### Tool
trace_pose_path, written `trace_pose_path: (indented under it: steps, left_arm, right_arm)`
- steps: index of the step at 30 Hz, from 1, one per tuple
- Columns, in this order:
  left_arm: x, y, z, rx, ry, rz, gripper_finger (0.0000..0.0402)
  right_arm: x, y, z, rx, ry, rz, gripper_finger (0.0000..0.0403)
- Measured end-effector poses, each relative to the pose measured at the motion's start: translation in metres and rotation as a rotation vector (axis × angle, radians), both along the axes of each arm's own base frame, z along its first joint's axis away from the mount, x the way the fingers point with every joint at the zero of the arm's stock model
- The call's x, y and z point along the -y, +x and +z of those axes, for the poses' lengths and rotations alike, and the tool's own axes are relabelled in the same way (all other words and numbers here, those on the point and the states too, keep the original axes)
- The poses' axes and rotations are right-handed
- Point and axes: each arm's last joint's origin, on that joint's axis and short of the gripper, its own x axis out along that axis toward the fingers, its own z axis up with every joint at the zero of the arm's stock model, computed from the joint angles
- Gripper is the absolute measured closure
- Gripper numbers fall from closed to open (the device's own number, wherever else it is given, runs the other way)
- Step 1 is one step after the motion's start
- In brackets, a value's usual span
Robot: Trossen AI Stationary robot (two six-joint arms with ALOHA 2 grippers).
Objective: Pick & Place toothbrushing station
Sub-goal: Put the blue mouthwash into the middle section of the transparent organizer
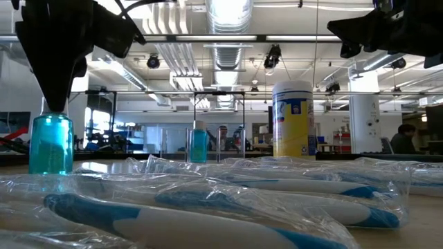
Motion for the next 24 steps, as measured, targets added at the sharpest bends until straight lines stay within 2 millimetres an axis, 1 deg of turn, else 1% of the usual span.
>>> trace_pose_path:
  steps: [2, 3, 10, 13, 18, 24]
  left_arm:
    - [0.000, 0.001, 0.001, 0.005, -0.002, -0.005, 0.0297]
    - [0.000, 0.001, 0.002, 0.007, -0.001, -0.012, 0.0304]
    - [0.001, 0.001, 0.002, 0.011, -0.004, -0.026, 0.0304]
    - [0.001, 0.003, 0.007, 0.016, -0.002, -0.051, 0.0304]
    - [-0.002, 0.005, 0.030, 0.003, 0.018, -0.111, 0.0304]
    - [-0.014, 0.002, 0.074, -0.029, 0.135, -0.193, 0.0304]
  right_arm:
    - [0.000, 0.000, 0.000, 0.000, 0.000, 0.000, 0.0394]
    - [0.000, 0.000, 0.000, 0.000, 0.000, 0.000, 0.0394]
    - [0.000, 0.000, 0.000, -0.005, 0.002, 0.000, 0.0394]
    - [0.000, 0.000, -0.001, -0.005, 0.002, 0.000, 0.0394]
    - [0.000, 0.000, 0.000, -0.005, 0.002, 0.000, 0.0394]
    - [0.000, 0.000, 0.000, -0.005, 0.001, 0.000, 0.0394]
